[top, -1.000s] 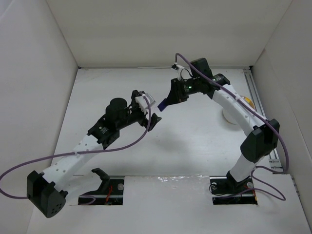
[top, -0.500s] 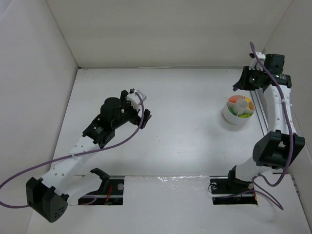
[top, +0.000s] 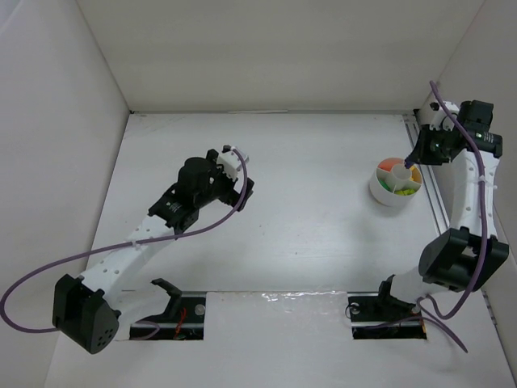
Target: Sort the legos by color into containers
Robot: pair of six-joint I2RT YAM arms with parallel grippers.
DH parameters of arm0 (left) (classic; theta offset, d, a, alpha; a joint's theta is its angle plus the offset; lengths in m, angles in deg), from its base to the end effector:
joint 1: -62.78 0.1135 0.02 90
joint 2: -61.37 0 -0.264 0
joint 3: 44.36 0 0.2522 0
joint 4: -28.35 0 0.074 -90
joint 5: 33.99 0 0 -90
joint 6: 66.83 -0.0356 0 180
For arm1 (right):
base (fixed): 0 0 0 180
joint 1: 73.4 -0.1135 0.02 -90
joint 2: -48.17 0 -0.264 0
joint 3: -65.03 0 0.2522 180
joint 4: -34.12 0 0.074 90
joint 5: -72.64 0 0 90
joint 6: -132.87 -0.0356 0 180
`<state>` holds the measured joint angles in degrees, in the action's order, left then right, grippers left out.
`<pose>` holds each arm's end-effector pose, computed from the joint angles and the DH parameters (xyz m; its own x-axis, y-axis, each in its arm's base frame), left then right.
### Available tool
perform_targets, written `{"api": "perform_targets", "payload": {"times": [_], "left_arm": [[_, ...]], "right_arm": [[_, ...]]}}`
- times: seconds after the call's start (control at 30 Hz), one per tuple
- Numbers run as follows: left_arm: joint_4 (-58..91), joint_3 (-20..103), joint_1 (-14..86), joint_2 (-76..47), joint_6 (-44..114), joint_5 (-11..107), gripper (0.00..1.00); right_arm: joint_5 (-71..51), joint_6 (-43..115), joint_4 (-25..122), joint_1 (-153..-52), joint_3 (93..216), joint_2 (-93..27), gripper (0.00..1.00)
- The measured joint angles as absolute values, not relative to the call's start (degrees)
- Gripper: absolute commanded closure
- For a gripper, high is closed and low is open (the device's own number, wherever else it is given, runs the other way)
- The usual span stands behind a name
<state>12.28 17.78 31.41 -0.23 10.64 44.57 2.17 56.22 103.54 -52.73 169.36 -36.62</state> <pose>0.2111 -0.1370 0.3189 -0.0771 0.2960 -0.9521 0.7069 0.6896 0.1572 0.2877 -0.0958 0.3785 -0.7264 0.0415 -0.6860 -0.0376 0.9943 0.0999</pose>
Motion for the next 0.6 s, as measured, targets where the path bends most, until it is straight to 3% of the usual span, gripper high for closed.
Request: {"api": "perform_targets", "payload": {"times": [0.6], "left_arm": [[13.7,18.8,31.4,-2.2,11.6,45.7,0.0]], "right_arm": [[4.5,56.4,104.0,-51.1,172.7,-46.5,1.0]]}}
